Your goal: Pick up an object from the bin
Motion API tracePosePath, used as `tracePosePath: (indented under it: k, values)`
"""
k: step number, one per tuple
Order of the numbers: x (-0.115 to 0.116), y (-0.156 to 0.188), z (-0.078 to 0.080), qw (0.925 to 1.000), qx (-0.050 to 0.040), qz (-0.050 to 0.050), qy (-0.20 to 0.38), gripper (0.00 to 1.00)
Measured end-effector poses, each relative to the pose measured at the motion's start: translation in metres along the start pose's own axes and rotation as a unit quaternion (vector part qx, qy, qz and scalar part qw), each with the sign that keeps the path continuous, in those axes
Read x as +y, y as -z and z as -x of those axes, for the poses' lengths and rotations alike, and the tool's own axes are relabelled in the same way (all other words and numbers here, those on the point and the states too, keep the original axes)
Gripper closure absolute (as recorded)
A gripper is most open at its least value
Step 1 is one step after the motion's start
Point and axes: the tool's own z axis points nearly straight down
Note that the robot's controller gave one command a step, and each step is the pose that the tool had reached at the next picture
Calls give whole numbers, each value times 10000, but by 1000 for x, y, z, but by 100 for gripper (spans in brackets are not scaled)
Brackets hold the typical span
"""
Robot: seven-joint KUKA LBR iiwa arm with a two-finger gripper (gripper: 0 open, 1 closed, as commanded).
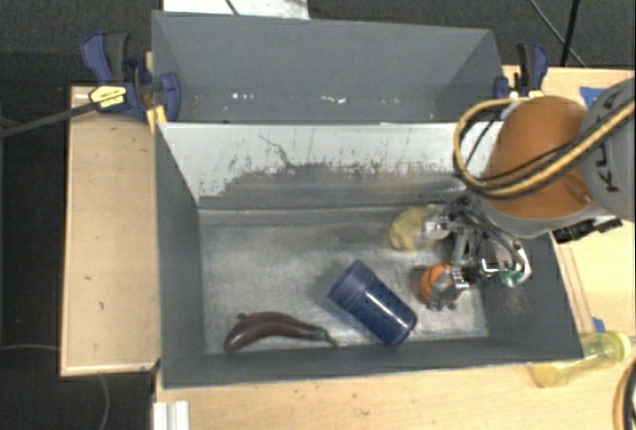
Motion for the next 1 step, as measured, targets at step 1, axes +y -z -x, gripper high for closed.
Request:
tracePosePath:
  k: [1]
  values:
    - [0,3,2,10000,-37,-3,9,0]
